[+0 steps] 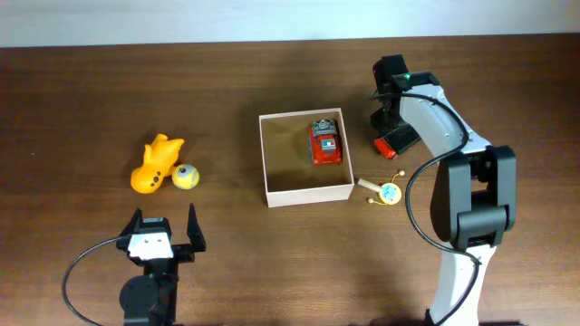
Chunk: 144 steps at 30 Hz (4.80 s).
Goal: Pack container
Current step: 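Lower the right gripper and grasp the back red fire truck, then lift the back truck and carry it left over the box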
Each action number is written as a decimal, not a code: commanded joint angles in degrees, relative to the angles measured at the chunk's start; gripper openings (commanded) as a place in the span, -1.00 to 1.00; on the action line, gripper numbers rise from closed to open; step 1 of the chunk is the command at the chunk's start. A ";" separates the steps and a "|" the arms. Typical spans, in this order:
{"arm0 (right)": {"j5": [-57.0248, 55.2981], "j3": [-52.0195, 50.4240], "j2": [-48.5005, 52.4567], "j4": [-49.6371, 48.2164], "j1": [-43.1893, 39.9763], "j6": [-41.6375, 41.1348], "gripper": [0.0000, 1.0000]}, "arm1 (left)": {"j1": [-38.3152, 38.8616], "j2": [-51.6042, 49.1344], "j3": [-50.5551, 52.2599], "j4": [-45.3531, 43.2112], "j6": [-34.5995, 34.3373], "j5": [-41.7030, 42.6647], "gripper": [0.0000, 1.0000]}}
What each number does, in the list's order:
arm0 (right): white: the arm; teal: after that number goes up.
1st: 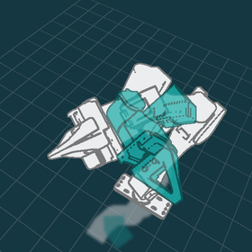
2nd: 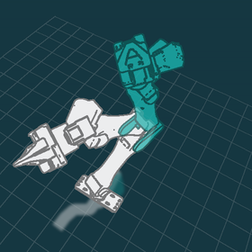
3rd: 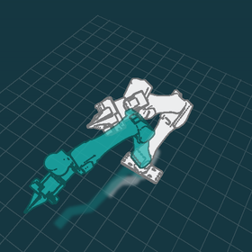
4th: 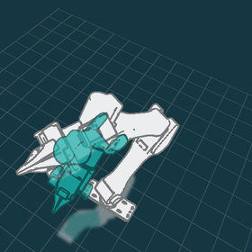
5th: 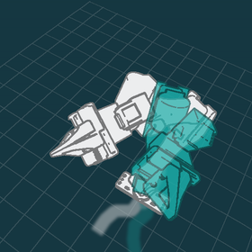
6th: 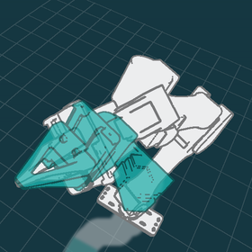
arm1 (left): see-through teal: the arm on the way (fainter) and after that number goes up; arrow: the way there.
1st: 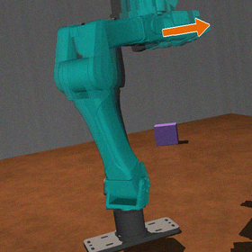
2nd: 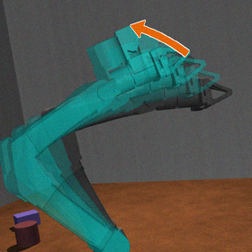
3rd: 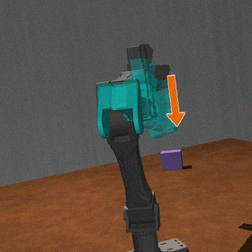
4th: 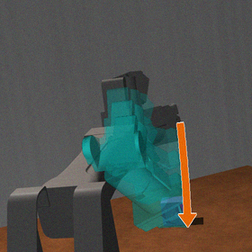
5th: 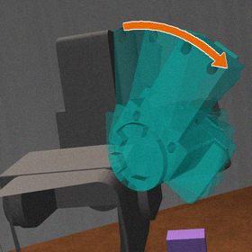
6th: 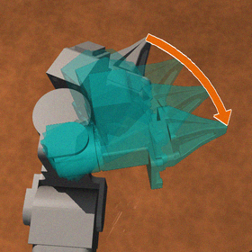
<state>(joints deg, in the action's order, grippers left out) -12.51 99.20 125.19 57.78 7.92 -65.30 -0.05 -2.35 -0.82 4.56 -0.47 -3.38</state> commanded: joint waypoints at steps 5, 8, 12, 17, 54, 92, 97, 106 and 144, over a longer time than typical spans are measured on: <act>-1.99 -0.42 -1.05 -0.17 0.24 2.34 -0.04 | 0.15 0.44 0.28 0.04 -0.17 0.63 0.99; -2.16 -0.42 -1.05 -0.15 0.26 3.63 -0.06 | 0.15 0.44 0.28 0.04 -0.15 0.63 0.99; -2.12 -0.42 -1.05 -0.17 0.26 4.98 -0.07 | 0.15 0.44 0.28 0.04 -0.15 0.63 0.99; -2.10 -0.37 -1.07 -0.15 0.26 8.28 -0.07 | 0.15 0.44 0.28 0.04 -0.15 0.63 0.99; 1.36 12.83 -2.03 5.53 -1.55 29.83 0.22 | 0.15 0.44 0.28 0.04 -0.15 0.63 0.98; 3.91 1.31 0.72 -4.70 -1.64 26.03 0.06 | 0.15 0.44 0.28 0.04 -0.15 0.63 0.99; 3.91 1.31 0.72 -4.50 -1.64 26.03 -0.20 | 0.15 0.44 0.28 0.04 -0.15 0.63 0.99; 3.98 1.31 0.70 -3.58 -1.64 26.05 -0.35 | 0.15 0.44 0.28 0.04 -0.15 0.61 0.98; 10.62 37.00 -2.49 17.81 8.50 42.62 -0.33 | 0.15 0.44 0.28 0.04 -0.15 0.63 0.99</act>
<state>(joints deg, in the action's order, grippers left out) -3.01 133.75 124.77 75.29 12.01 -24.14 -0.05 -2.35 -0.82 4.56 -0.47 -3.38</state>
